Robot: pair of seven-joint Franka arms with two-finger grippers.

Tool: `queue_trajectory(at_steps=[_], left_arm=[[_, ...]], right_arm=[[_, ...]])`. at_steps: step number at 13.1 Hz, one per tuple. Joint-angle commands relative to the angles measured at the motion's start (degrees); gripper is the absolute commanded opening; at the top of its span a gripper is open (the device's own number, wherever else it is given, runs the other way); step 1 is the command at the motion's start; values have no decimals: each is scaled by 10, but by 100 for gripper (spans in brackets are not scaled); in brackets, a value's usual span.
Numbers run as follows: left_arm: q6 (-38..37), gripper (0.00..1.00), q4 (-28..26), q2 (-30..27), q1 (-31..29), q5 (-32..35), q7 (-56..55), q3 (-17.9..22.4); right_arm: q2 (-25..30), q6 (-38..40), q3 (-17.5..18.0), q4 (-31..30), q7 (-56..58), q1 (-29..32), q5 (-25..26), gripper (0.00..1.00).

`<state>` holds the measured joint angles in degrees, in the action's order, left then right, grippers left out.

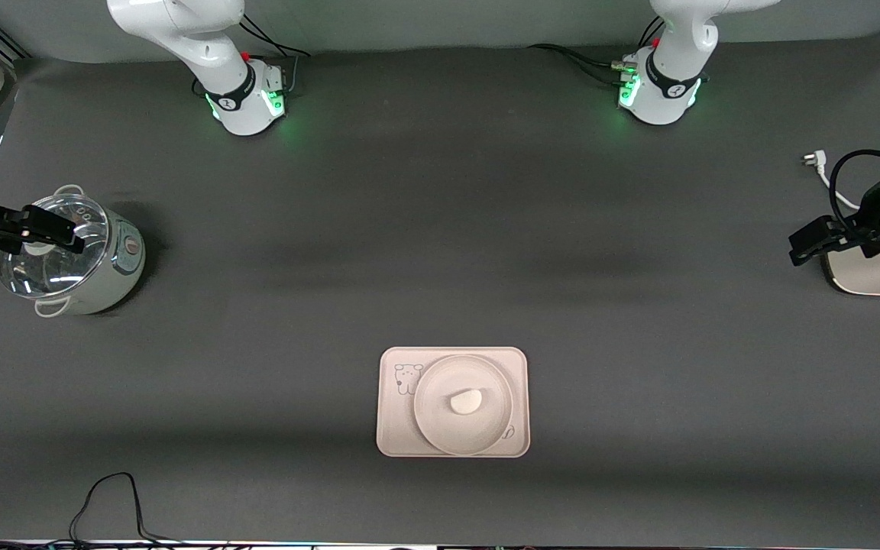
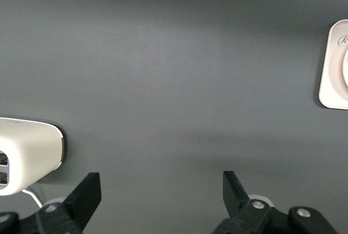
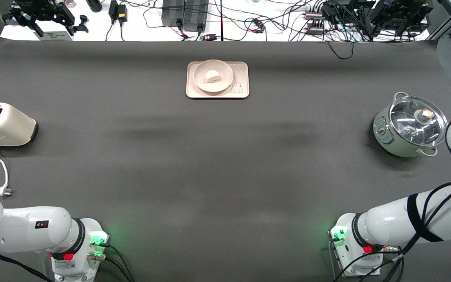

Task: Place bun in plate and plate on tray

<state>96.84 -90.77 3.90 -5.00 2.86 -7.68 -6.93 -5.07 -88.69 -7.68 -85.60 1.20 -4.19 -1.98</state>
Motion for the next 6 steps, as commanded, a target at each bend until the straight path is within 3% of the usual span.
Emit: queue_trajectory(at_steps=[1,6], left_arm=[[1,100,7,7,-6,-7,3,1],[1,100,8,8,-6,-7,4,1]], right_arm=[[10,0,-5,-9,13,-6,12,100],[9,2,-1,-8,8,-7,21,100]])
